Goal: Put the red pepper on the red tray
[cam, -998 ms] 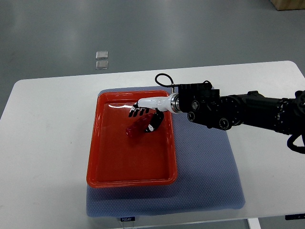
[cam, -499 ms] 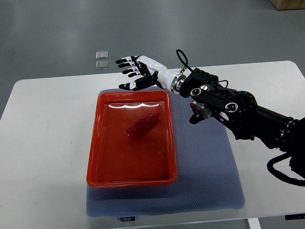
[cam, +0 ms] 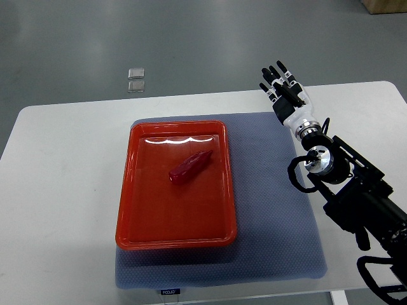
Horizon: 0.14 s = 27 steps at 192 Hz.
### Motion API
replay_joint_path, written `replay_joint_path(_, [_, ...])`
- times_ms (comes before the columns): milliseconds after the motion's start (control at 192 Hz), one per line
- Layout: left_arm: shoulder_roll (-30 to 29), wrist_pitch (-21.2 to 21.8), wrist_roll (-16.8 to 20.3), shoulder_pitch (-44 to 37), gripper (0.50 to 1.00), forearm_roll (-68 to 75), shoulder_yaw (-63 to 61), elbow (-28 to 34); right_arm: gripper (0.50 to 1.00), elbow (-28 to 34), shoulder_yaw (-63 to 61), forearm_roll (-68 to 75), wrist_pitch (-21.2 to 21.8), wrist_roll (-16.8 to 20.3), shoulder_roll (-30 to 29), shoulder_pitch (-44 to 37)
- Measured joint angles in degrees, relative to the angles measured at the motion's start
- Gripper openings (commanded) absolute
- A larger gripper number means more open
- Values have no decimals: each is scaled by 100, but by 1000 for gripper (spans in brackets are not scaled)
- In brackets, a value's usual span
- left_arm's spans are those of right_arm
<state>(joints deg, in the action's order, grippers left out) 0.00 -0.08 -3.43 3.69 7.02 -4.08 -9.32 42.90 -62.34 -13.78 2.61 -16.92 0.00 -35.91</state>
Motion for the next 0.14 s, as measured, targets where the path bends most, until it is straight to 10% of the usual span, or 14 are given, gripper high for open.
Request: replay_joint_path(140, [0,0,0,0,1000,0,3,0,913,0,20,32,99,-5,0,28])
